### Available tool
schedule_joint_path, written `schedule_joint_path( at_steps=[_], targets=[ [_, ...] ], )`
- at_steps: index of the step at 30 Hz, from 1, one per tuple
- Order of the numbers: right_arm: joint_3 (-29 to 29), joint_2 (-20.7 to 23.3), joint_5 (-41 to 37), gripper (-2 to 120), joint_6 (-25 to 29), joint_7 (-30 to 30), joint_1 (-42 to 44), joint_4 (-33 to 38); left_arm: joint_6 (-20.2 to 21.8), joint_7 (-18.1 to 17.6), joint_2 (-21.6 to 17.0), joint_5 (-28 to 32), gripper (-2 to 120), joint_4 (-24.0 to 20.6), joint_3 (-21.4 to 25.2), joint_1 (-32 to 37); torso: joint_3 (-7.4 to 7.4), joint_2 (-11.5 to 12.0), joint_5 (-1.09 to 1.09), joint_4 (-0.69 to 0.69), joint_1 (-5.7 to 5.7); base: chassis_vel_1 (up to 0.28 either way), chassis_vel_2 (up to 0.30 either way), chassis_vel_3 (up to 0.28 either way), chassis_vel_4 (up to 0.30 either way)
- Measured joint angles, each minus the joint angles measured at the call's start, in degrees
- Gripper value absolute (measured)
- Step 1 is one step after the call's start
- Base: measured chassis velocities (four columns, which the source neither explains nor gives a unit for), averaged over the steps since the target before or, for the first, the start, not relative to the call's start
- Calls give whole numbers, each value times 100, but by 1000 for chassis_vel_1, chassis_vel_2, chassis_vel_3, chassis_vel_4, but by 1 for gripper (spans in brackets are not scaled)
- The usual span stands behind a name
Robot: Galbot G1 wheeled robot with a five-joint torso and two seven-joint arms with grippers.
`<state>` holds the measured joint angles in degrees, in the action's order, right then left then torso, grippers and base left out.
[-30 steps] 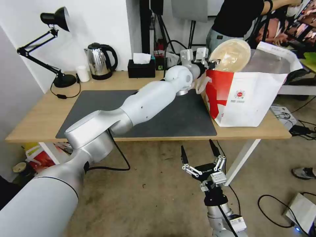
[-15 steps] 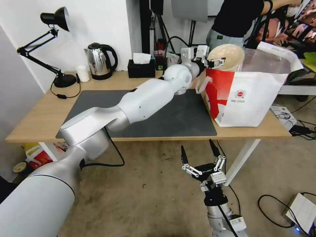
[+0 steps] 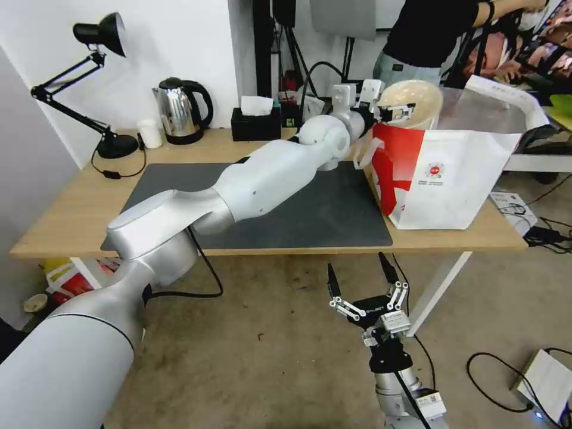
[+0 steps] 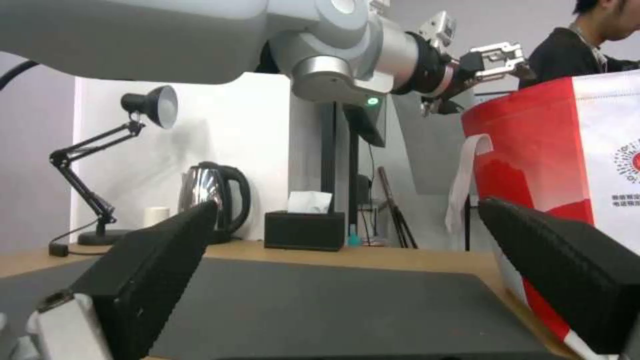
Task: Pick up the trash from the table and place it into the takeout bag.
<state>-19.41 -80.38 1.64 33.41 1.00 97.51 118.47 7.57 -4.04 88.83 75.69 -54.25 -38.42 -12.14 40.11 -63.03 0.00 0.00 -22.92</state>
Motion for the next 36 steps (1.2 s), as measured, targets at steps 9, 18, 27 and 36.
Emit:
schedule_joint_path(
  at_steps=[9, 18, 27, 36],
  targets=[
    [0, 0, 0, 100, 0, 0, 0, 0, 31, -3, -125, -2, 100, -140, -215, -110, 0, 0, 0, 1, 0, 0, 0, 0, 0],
    [0, 0, 0, 100, 0, 0, 0, 0, 50, -50, -182, 4, 100, -285, -222, -185, 0, 0, 0, 0, 0, 0, 0, 0, 0],
    [0, 0, 0, 100, 0, 0, 0, 0, 50, -192, -165, 32, 100, -414, -290, -258, 0, 0, 0, 1, 0, 0, 0, 0, 0],
    [0, 0, 0, 100, 0, 0, 0, 0, 50, -375, -77, 246, 100, -531, -256, -316, 0, 0, 0, 1, 0, 0, 0, 0, 0]
  ],
)
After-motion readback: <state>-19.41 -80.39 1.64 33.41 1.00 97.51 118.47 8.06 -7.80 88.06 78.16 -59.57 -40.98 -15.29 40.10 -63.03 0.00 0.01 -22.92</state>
